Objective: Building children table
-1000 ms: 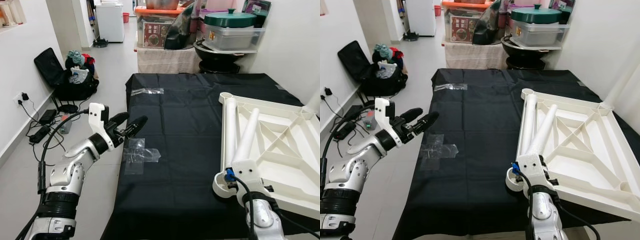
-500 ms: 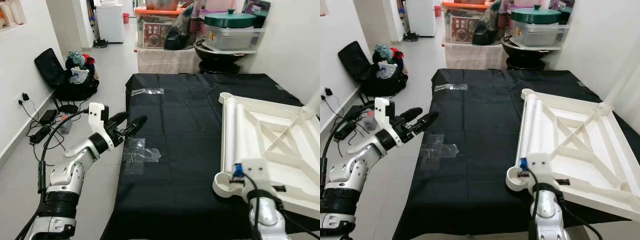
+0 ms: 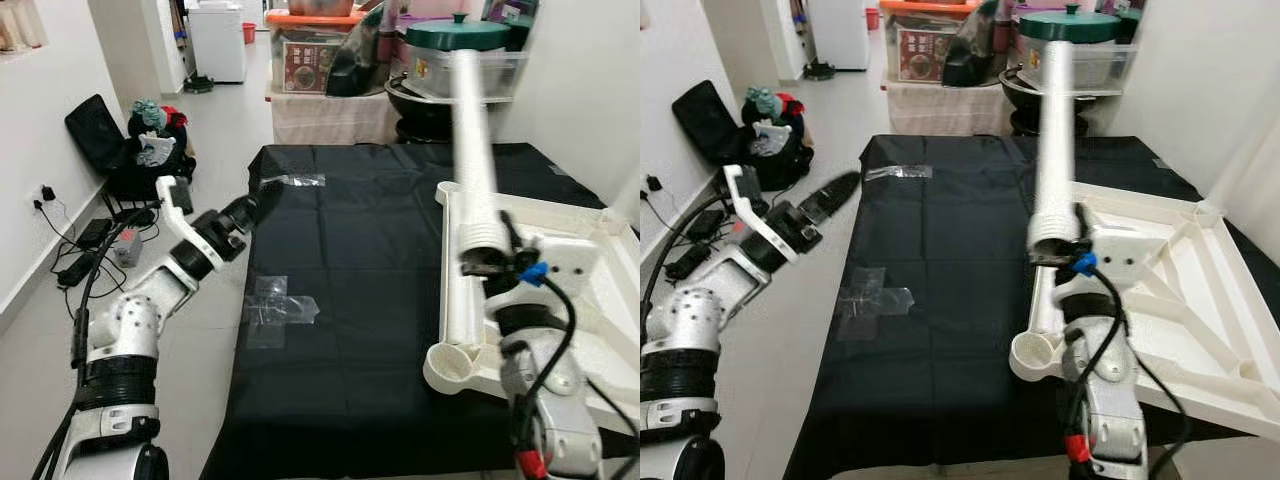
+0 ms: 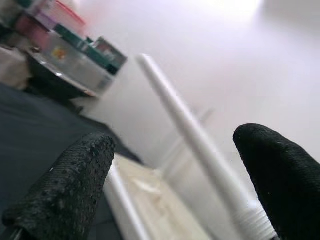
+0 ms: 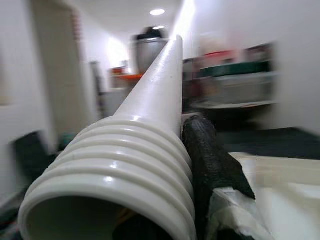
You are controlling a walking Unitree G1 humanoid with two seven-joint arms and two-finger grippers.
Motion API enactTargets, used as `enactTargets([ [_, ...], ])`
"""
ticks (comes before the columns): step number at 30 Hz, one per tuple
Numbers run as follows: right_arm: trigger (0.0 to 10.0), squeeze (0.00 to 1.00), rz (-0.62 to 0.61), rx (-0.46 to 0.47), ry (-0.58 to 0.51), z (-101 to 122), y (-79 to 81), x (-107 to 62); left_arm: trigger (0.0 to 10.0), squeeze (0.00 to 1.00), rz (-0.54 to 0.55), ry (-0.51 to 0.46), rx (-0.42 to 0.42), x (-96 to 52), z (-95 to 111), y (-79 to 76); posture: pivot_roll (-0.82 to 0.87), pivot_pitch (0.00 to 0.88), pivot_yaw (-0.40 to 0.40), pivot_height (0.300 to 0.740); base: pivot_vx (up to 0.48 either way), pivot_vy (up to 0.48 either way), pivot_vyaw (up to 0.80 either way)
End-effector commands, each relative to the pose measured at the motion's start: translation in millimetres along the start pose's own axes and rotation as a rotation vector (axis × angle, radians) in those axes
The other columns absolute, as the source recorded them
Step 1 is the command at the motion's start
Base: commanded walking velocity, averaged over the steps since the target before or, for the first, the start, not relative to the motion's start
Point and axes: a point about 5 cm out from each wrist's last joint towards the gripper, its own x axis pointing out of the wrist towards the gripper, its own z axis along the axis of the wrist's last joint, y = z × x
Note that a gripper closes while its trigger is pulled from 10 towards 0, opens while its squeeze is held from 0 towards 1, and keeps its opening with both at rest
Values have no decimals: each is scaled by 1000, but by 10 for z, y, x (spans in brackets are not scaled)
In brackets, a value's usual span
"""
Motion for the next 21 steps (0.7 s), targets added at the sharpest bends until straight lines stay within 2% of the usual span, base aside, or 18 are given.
enactTargets([
  [1,0,0,209,76,18,-62,254,-67,10000,0,-89,-5,-93,15,17,-107,15,0,-33,740,0,0,0],
  [2,0,0,209,76,18,-62,254,-67,10000,0,-89,-5,-93,15,17,-107,15,0,-33,740,0,0,0],
  [3,0,0,296,107,26,-94,366,-106,10000,0,-117,-4,-123,15,16,-135,15,0,-33,740,0,0,0],
  [5,0,0,341,121,29,-109,423,-129,10000,0,-128,-2,-136,15,13,-148,15,0,-33,740,0,0,0],
  [6,0,0,415,142,52,-136,484,-185,10000,0,-126,-2,-141,5,12,-140,26,0,-39,740,0,0,0],
  [8,0,0,415,142,52,-136,484,-185,10000,0,-126,-2,-141,5,12,-140,26,0,-39,740,0,0,0],
  [11,0,0,605,196,138,-220,534,-382,10000,0,-66,-10,-145,-41,14,-31,26,0,-37,740,0,0,0],
  [12,0,0,616,198,147,-230,518,-404,10000,0,-42,-14,-150,-51,15,9,24,0,-37,740,0,0,0],
  [21,0,0,664,238,140,-196,449,-421,10000,0,-1,-11,-174,-70,33,43,23,0,-35,740,0,0,0],
])
